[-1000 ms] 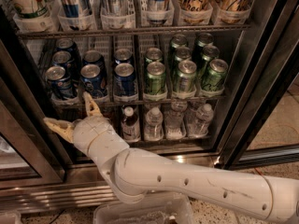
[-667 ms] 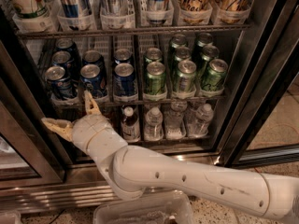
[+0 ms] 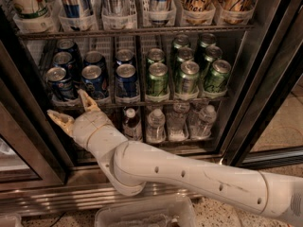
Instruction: Pick pepsi can from middle shelf of fridge
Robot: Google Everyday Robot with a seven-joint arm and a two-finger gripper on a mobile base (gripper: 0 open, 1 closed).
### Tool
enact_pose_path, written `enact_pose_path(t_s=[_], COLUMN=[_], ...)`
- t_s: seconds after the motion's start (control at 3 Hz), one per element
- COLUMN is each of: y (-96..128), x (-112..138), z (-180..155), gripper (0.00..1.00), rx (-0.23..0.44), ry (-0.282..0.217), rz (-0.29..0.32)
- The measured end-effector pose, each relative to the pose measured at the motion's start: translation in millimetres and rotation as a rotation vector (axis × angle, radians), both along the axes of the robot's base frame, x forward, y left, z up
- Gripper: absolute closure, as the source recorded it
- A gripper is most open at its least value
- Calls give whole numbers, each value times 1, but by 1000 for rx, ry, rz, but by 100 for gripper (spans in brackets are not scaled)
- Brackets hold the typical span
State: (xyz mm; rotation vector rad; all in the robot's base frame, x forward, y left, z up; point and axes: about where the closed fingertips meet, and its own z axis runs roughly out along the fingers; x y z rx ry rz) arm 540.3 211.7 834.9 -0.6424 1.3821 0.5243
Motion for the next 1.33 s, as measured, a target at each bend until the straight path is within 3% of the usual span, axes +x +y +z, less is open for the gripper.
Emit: enact_pose_path(t_s=[0.33,1.33], y=[9,9], x=[16,55], z=[-2,0], gripper=[34,32], rx=[2,35], ry=[4,0], rz=[31,39])
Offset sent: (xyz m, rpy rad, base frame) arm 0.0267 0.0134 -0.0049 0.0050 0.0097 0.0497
